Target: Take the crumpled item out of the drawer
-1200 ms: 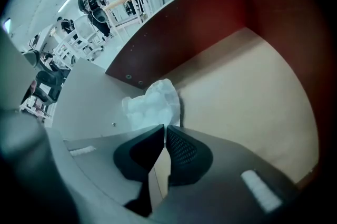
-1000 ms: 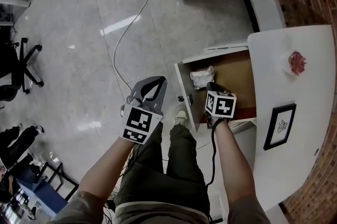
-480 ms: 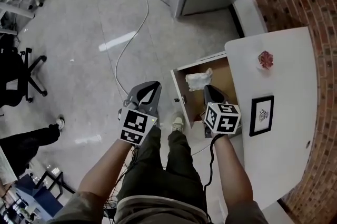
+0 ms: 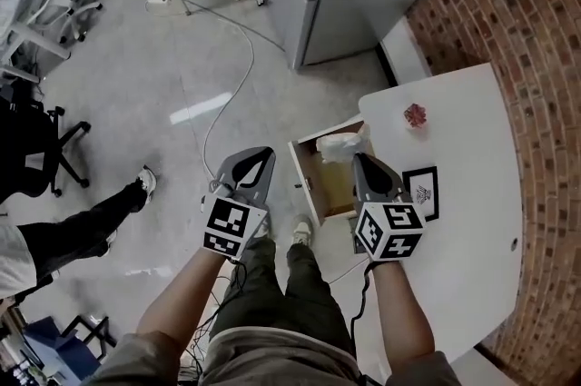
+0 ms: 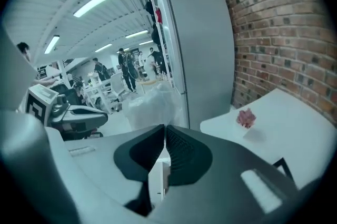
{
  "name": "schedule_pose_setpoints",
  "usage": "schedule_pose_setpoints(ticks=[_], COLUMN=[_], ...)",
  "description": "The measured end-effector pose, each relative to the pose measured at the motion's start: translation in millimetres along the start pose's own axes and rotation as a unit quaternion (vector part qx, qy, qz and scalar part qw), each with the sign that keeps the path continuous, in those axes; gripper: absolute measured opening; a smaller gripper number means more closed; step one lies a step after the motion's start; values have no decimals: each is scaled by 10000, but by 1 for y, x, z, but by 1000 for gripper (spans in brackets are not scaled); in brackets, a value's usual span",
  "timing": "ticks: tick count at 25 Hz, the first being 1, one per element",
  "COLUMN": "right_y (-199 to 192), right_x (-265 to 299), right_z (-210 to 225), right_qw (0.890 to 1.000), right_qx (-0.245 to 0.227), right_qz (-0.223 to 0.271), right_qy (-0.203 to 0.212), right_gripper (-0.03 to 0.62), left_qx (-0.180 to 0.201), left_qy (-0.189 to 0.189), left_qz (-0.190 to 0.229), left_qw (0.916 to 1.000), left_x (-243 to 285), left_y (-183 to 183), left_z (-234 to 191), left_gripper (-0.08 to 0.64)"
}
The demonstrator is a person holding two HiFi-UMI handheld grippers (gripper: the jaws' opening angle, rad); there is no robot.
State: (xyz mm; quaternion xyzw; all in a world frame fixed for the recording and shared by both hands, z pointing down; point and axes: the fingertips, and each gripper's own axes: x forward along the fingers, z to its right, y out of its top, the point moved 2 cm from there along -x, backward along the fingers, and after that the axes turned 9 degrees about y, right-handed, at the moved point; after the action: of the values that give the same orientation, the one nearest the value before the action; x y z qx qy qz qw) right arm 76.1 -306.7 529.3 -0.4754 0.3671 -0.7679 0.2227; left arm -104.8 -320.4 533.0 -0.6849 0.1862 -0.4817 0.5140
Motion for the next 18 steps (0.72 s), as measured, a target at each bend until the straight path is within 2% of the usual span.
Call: schedule_pose_setpoints(ticks=[7,11,15,18], right_y=[74,113,148,164], right_x=[-72,-112,-149,-177], right_z=[-39,-64,-91,-110], right_qw=[9962,9906,9811,9747], right_qx=[-301,-524,-777,-850], right_qz=[807,1251,1727,1996], right_qy=[91,189,407,543], right_gripper=[43,44,44,44], left_qx=[152,310,496,799], left_qy=[32,88,76,61], left_qz=[565,977,1409,1824], left_qw=[9983,9947,9887,9800], left_x=[-51,-84,-114,-141], left_y=[74,120,164,197], left_z=[10,15,21,28], left_gripper=[0,0,0,0])
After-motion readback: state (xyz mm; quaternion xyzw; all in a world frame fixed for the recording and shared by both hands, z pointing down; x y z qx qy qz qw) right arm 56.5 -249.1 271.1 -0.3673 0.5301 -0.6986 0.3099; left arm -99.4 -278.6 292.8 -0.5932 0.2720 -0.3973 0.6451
